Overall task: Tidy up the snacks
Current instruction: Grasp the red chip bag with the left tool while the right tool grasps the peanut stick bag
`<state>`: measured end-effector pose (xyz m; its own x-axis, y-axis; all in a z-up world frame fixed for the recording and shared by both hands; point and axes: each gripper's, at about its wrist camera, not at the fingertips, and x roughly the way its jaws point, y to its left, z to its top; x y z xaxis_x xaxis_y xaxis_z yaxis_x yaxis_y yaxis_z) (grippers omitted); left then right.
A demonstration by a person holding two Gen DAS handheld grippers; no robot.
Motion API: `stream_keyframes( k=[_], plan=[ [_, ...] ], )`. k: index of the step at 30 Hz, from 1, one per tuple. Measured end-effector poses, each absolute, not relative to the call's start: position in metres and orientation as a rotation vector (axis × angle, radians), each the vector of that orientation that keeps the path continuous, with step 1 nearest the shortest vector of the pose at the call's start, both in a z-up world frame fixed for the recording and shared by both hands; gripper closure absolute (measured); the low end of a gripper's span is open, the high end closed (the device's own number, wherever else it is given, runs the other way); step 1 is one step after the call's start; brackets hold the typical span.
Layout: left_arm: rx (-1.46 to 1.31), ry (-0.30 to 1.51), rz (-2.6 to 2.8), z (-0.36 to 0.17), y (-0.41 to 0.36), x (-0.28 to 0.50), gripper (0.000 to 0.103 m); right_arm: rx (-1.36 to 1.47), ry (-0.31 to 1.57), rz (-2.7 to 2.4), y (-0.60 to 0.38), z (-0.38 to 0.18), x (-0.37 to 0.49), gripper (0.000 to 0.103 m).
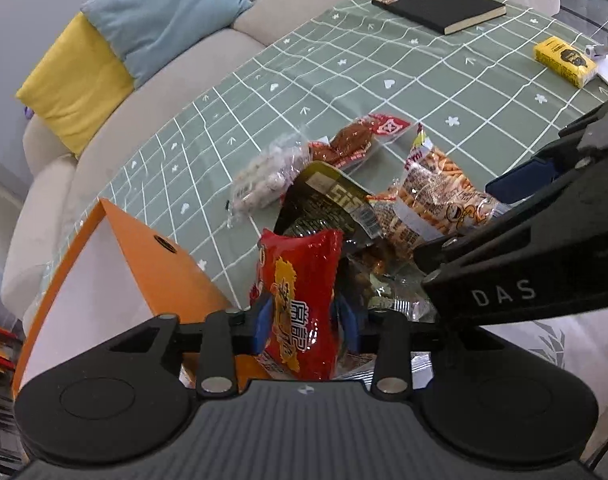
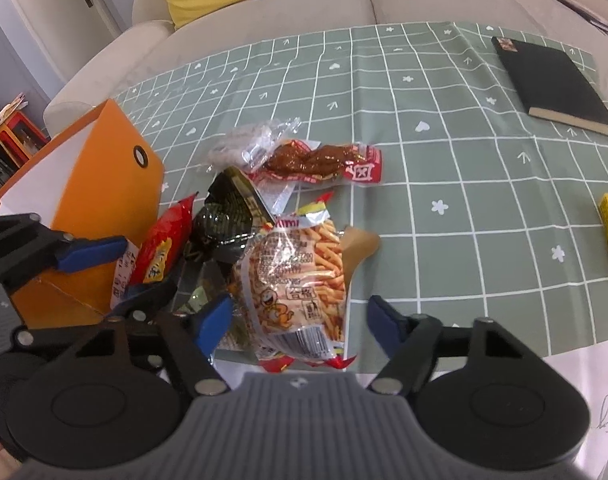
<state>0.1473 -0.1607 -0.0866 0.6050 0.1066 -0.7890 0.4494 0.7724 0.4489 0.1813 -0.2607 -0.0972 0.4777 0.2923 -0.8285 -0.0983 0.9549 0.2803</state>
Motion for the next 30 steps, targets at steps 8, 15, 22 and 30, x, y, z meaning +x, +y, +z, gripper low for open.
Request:
stream_keyframes(
  k=[8, 15, 22, 30],
  plan=[
    [0.654, 0.902, -0.221, -0.085, -0.157, 0.148, 0.079, 0.168, 1.038, 0.249, -0.256, -0.096, 0.179, 0.056],
    [0.585, 0.878, -0.225, -0.075, -0.149, 0.147, 0.08, 0.153, 1.031, 0.252, -0.254, -0.093, 0.177, 0.06],
    [0.472, 0.859, -0.246, -0.056, -0.139, 0.135, 0.08, 0.155, 1.004, 0.257, -0.255, -0.084, 0.169, 0.062],
    [0.217, 0.825, -0.28, -0.02, -0.113, 0.11, 0.081, 0.138, 0.947, 0.261, -0.256, -0.065, 0.143, 0.065]
  ],
)
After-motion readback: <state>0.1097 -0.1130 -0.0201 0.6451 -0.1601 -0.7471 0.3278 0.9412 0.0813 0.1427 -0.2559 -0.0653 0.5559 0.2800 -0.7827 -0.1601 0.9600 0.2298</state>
